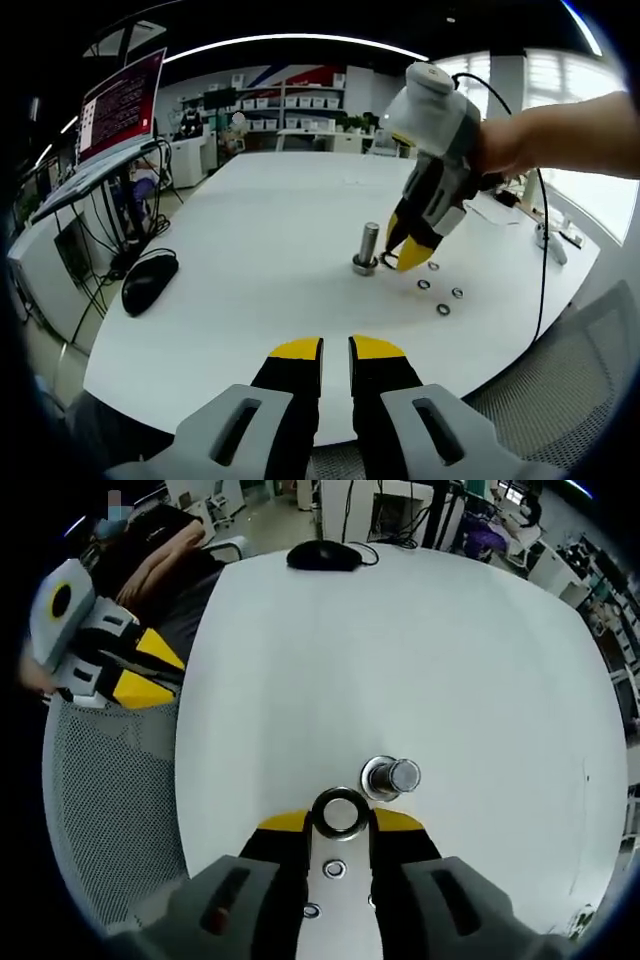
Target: Place the washer onto the threaded stud by aligning its center hole with the stud, sliding it down to the base, and recovering from edge contact or off-axis alignment until the washer reaches the visible bottom stop.
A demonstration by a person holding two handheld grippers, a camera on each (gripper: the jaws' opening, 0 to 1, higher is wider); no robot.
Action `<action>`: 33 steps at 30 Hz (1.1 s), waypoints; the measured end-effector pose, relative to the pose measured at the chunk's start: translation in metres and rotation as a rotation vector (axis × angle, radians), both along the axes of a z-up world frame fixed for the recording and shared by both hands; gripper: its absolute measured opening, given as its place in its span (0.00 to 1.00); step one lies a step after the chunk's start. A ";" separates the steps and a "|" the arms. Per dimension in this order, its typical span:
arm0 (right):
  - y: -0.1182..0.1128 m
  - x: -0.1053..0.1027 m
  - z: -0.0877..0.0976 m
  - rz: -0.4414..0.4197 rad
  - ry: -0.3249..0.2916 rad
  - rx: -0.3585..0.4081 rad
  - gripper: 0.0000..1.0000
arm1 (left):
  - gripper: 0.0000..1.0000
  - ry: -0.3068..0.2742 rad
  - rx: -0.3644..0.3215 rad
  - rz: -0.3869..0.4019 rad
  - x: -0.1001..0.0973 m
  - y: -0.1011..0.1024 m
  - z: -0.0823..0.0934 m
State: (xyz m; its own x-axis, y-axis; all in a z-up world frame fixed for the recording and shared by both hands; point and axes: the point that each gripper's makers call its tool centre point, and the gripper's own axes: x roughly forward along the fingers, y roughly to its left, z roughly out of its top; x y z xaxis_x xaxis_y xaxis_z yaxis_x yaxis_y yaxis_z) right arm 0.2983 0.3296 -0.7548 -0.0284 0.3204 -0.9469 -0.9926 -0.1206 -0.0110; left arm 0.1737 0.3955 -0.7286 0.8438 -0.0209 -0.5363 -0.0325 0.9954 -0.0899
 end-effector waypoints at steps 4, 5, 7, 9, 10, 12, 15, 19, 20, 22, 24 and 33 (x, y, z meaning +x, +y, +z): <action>0.004 0.004 0.012 0.006 -0.014 0.022 0.23 | 0.08 0.002 0.001 -0.002 0.000 0.000 0.000; 0.004 0.006 0.014 0.004 -0.018 0.026 0.23 | 0.08 0.003 0.000 -0.003 0.000 -0.001 0.000; 0.006 0.009 0.019 -0.002 -0.025 0.038 0.23 | 0.08 0.004 -0.001 -0.004 -0.001 -0.001 0.000; 0.007 0.012 0.023 -0.004 -0.029 0.041 0.23 | 0.08 0.004 -0.001 -0.004 -0.001 -0.001 0.001; 0.008 0.013 0.026 0.000 -0.036 0.044 0.23 | 0.08 0.004 0.000 -0.005 -0.001 -0.001 0.001; 0.009 0.015 0.029 0.006 -0.041 0.040 0.23 | 0.08 0.003 0.000 -0.004 -0.001 -0.001 0.001; 0.012 0.018 0.036 0.010 -0.053 0.049 0.23 | 0.08 0.001 0.000 -0.003 -0.001 -0.001 0.001; 0.018 0.020 0.042 0.021 -0.067 0.057 0.23 | 0.08 -0.001 -0.001 -0.003 -0.001 -0.001 0.002; 0.019 0.021 0.042 0.023 -0.070 0.056 0.23 | 0.08 -0.001 0.000 -0.002 -0.001 -0.001 0.002; 0.022 0.024 0.041 0.031 -0.080 0.049 0.23 | 0.08 -0.003 -0.001 -0.001 -0.001 -0.001 0.002; 0.024 0.026 0.040 0.039 -0.091 0.040 0.23 | 0.08 -0.003 -0.001 0.000 -0.001 -0.001 0.002; 0.027 0.028 0.034 0.071 -0.109 0.010 0.23 | 0.08 -0.007 -0.001 0.004 0.000 0.000 0.002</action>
State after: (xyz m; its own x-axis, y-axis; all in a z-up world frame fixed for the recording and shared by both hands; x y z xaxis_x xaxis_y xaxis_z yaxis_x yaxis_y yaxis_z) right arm 0.3266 0.3569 -0.7204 0.0520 0.3303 -0.9424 -0.9745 -0.1896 -0.1202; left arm 0.1738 0.3959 -0.7270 0.8474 -0.0186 -0.5306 -0.0354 0.9952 -0.0915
